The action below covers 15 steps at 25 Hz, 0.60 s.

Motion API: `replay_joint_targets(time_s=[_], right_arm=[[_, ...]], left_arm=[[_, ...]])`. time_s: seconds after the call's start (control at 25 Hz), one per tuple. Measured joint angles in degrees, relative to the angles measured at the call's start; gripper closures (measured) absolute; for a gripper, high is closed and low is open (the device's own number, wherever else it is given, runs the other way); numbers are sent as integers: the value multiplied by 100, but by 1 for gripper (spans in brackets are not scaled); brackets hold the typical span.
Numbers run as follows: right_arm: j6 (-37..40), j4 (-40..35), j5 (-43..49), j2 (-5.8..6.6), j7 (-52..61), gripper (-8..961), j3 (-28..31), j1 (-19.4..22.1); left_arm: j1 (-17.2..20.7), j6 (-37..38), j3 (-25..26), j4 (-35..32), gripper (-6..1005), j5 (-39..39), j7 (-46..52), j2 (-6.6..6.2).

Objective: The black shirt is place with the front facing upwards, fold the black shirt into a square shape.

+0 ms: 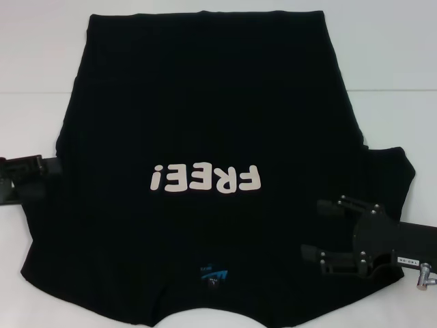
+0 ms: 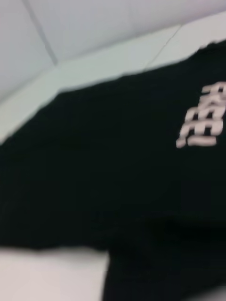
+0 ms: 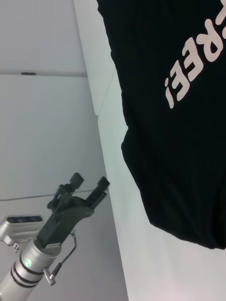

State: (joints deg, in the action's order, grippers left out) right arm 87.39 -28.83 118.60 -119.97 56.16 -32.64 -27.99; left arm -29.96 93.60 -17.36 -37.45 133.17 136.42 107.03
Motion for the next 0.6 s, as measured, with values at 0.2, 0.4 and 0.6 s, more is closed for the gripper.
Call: replay_joint_targets(time_s=[0.2, 0.4, 0.6], right_arm=[[-3, 1, 12, 0, 7, 12, 1, -15], [-4, 1, 19, 0, 9, 11, 3, -15], [14, 1, 22, 0, 10, 11, 4, -9]], left_arm=[[-18, -405, -12, 16, 155, 408, 650, -28], [-20, -805, -48, 91, 155, 607, 866, -2], [-29, -1170, -53, 278, 155, 622, 936, 3]])
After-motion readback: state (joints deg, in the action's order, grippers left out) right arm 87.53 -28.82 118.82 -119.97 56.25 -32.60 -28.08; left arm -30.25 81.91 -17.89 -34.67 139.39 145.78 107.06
